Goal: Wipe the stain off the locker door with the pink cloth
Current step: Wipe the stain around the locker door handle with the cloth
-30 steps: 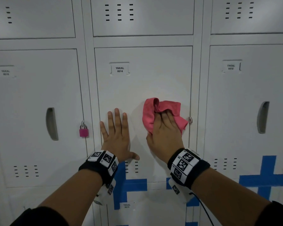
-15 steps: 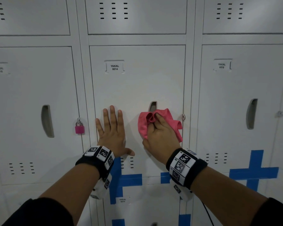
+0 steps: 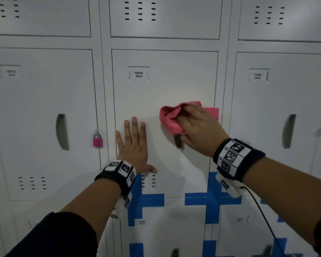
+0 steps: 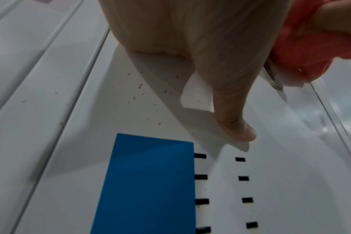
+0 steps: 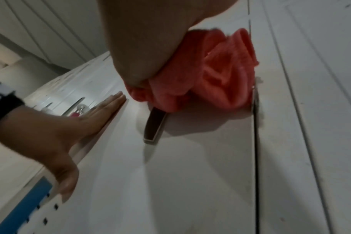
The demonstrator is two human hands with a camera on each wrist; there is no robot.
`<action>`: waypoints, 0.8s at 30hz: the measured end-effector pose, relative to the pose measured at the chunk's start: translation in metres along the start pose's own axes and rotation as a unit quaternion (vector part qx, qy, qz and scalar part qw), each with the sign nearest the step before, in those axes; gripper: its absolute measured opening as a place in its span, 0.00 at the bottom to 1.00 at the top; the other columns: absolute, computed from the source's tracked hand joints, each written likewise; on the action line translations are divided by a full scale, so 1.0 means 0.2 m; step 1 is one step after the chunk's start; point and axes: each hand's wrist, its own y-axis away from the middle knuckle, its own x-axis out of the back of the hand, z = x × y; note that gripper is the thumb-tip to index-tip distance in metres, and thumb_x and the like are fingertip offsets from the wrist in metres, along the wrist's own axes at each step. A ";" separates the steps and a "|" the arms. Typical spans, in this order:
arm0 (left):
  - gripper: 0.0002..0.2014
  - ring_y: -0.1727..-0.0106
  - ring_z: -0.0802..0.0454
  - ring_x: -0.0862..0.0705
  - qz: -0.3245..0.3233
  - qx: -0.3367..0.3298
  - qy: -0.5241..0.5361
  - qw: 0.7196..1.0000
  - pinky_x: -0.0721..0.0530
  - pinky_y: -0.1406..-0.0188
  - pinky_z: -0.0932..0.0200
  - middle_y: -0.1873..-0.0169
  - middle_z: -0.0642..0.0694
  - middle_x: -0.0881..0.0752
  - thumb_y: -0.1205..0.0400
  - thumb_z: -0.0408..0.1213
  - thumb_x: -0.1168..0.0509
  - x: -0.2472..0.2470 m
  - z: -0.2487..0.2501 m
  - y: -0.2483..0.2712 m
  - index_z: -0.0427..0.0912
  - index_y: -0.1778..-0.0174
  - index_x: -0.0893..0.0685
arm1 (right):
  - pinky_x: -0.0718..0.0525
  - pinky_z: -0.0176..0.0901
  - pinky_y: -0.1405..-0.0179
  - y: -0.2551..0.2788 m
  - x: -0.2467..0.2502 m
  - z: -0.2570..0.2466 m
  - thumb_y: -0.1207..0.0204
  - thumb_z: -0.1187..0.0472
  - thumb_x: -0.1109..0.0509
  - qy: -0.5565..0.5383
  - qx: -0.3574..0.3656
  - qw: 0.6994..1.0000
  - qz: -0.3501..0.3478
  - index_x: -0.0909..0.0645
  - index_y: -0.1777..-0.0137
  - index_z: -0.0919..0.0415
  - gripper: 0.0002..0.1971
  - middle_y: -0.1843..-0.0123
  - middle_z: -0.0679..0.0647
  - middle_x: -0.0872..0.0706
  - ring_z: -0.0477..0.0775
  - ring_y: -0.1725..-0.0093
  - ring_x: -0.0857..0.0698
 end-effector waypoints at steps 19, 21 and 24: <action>0.83 0.23 0.31 0.80 0.010 0.000 -0.008 1.000 0.74 0.27 0.25 0.24 0.34 0.80 0.52 0.75 0.26 -0.02 0.00 0.00 0.37 0.24 0.79 | 0.27 0.56 0.36 0.00 -0.09 -0.20 0.28 0.51 0.33 0.119 -0.027 0.986 -0.110 0.18 0.45 0.61 0.17 0.54 0.53 0.13 0.62 0.39 0.23; 0.83 0.23 0.31 0.80 0.012 0.001 -0.008 1.000 0.74 0.27 0.26 0.24 0.34 0.80 0.52 0.74 0.25 -0.01 0.00 0.00 0.37 0.24 0.79 | 0.28 0.55 0.36 0.03 -0.10 -0.24 0.27 0.53 0.34 0.098 -0.030 0.988 -0.118 0.18 0.47 0.61 0.14 0.56 0.53 0.13 0.60 0.42 0.22; 0.83 0.23 0.31 0.80 0.015 -0.001 -0.009 1.000 0.76 0.28 0.27 0.23 0.35 0.80 0.52 0.73 0.25 -0.02 0.00 0.00 0.37 0.23 0.78 | 0.32 0.55 0.37 0.08 -0.13 -0.28 0.24 0.51 0.38 0.048 -0.044 0.990 -0.121 0.18 0.50 0.60 0.14 0.59 0.53 0.13 0.59 0.45 0.22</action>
